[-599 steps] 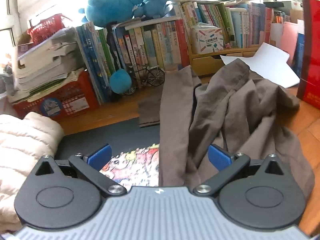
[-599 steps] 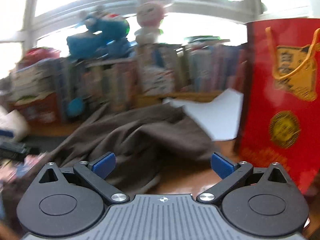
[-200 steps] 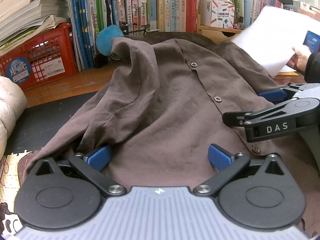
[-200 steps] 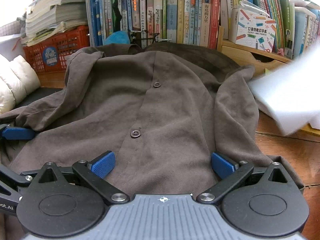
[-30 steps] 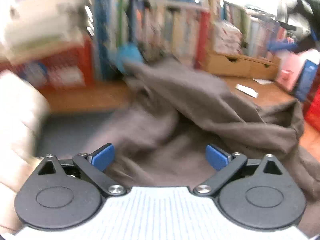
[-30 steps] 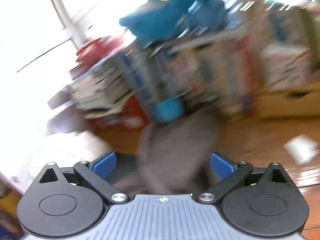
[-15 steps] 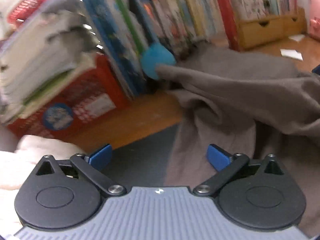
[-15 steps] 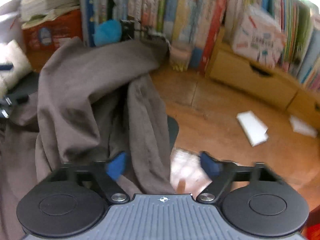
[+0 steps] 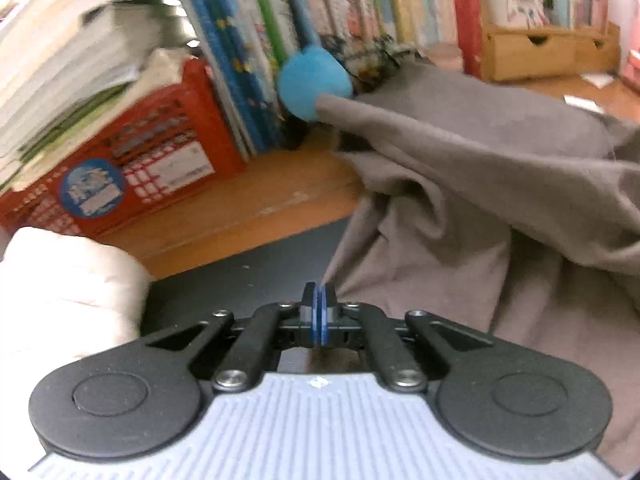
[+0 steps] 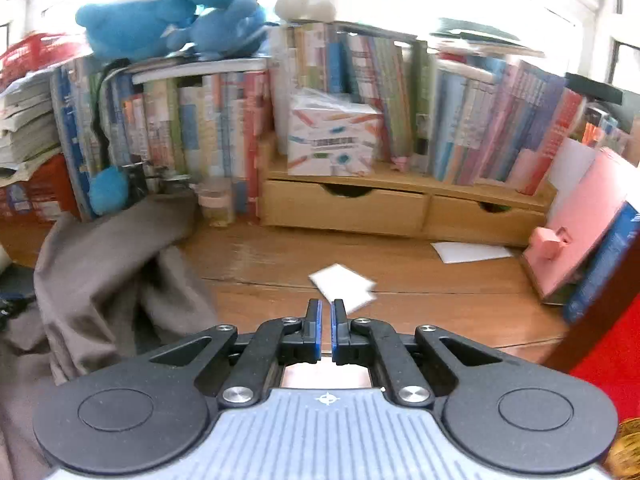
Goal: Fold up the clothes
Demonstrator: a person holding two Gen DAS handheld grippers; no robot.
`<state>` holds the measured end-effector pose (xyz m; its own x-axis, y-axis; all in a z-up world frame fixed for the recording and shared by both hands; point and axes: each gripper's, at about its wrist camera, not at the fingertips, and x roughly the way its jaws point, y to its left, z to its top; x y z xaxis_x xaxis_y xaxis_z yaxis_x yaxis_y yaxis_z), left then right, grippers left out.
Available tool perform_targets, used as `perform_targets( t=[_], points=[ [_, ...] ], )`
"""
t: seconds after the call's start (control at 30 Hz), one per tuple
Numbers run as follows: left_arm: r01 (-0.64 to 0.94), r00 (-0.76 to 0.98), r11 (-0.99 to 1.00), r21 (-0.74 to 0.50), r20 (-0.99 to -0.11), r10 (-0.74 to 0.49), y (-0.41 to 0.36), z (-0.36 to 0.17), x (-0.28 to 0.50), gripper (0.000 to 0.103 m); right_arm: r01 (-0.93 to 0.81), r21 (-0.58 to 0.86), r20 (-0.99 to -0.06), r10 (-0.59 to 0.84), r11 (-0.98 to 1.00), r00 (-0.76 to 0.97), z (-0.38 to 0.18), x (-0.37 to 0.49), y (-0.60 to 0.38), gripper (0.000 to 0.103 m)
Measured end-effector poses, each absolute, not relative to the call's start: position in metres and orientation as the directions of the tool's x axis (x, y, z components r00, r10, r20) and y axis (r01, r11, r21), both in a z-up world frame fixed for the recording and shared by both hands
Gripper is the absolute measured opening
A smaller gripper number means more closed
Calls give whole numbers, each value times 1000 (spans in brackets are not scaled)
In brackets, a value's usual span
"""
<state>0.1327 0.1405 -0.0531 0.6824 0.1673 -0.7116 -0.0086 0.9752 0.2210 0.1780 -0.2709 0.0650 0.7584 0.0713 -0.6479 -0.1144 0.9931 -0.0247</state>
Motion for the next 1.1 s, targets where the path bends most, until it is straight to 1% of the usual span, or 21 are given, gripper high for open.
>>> perform_targets(
  t=[0.03,0.07,0.1,0.13,0.17,0.2,0.23,0.27,0.3,0.33,0.37,0.4,0.43,0.47,0.5,0.6,0.77,0.83,0.93,1.0,1.1],
  points=[
    [-18,689,975,221,-704,172,142,-49,131,2,-151,-21,-651,101,988,752,60,182,-264,13],
    [-32,694,974,224,-696,183,143,-45,131,3,-187,-22,-653,128,982,746,55,187,-256,31],
    [-38,696,974,224,-693,187,144,-42,133,14,-223,-22,-655,155,974,740,50,192,-248,69],
    [-43,694,974,222,-694,189,145,-39,135,42,-259,-23,-657,181,966,732,44,197,-240,89],
    [-48,689,975,215,-700,188,146,-38,136,53,-295,-23,-659,207,955,723,39,202,-232,103],
    [-49,687,978,204,-704,181,147,-37,138,70,-337,-23,-666,237,941,707,29,213,-220,102],
    [-47,688,980,192,-706,171,148,-37,138,74,-367,-23,-675,256,930,692,19,223,-209,102],
    [-43,686,982,181,-709,161,149,-37,139,74,-388,-50,-688,250,920,682,9,234,-195,102],
    [-42,681,984,175,-715,156,149,-38,139,74,-408,-79,-701,240,910,672,0,244,-179,97],
    [-41,675,984,172,-721,154,148,-41,140,74,-428,-108,-714,230,897,662,-10,254,-164,91],
    [-40,666,984,174,-730,156,147,-44,141,74,-431,-141,-737,196,891,647,-21,263,-150,63],
    [-40,652,982,183,-740,164,145,-49,142,74,-406,-171,-765,139,898,629,-32,273,-138,12],
    [-39,638,981,193,-750,173,143,-54,144,74,-363,-202,-778,76,910,623,-39,279,-132,6],
    [-34,624,978,207,-759,183,141,-61,145,74,-332,-223,-774,40,917,632,-42,281,-130,5],
    [-32,624,976,216,-758,188,140,-65,144,75,-327,-230,-764,38,916,644,-39,278,-131,5],
    [-33,649,973,227,-736,194,139,-67,138,74,-268,-285,-715,-17,920,699,-15,262,-148,4],
    [-32,663,974,224,-725,189,140,-67,135,75,-48,-345,-578,-171,937,798,48,236,-217,4],
    [-36,664,975,218,-724,187,141,-67,135,75,33,-378,-545,-251,925,800,64,225,-247,4],
    [-47,657,975,217,-728,194,140,-66,136,75,106,-427,-556,-354,898,752,64,221,-287,5],
    [-56,652,973,223,-730,205,139,-64,136,75,148,-446,-587,-413,883,696,51,221,-307,5],
    [-72,648,970,231,-729,222,140,-60,132,75,194,-502,-609,-505,842,611,25,216,-326,7]
  ],
)
